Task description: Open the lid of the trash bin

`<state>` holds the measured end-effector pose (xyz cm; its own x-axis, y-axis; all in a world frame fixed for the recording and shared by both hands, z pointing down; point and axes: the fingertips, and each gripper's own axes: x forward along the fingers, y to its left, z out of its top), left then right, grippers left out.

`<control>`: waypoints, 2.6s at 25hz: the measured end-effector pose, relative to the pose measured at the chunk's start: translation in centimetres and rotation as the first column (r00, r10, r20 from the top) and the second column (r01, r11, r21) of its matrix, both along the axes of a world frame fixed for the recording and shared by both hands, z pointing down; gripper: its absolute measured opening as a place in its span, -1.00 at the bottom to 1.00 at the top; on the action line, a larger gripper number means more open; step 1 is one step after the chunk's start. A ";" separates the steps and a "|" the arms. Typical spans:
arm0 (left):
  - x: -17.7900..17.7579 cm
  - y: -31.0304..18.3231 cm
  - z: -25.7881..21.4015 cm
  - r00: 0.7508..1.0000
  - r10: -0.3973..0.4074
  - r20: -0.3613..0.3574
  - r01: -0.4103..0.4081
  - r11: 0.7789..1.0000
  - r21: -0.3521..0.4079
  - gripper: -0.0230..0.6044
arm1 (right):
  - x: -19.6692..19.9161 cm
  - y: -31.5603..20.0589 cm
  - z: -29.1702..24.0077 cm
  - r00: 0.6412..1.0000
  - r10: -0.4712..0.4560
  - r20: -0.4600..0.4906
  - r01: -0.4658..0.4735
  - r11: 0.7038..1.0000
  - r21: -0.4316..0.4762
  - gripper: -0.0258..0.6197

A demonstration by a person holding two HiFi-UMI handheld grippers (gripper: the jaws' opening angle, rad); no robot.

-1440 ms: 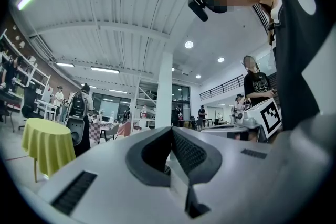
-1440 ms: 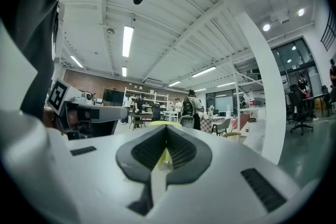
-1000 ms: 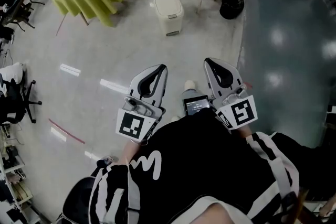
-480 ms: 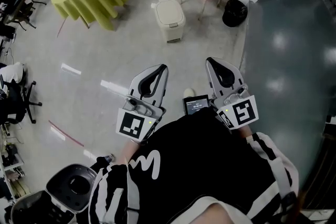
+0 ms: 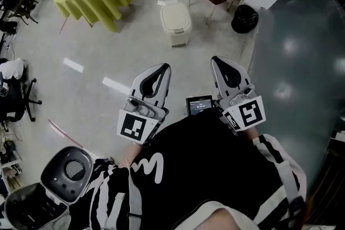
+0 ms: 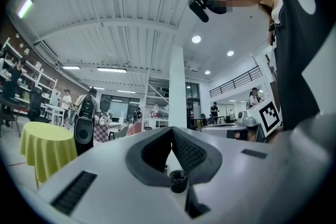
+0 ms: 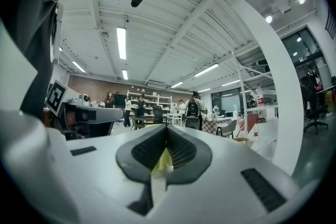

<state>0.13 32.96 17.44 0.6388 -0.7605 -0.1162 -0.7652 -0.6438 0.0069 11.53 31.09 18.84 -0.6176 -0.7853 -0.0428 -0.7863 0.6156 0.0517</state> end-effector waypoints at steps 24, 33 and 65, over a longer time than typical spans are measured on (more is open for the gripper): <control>3.9 -9.7 -0.7 0.998 -0.060 0.020 0.060 0.998 -0.016 -0.90 | 3.7 -10.8 -0.4 0.997 -0.074 0.031 0.075 0.996 -0.041 -0.89; 3.4 -9.6 -0.5 0.997 -0.070 0.013 0.070 0.997 -0.015 -0.91 | 3.1 -10.6 -0.2 0.995 -0.085 0.042 0.087 0.995 -0.047 -0.89; 4.3 -8.8 -0.2 0.996 -0.084 0.026 0.085 0.996 -0.030 -0.90 | 3.9 -10.3 0.0 0.992 -0.110 0.060 0.113 0.992 -0.054 -0.89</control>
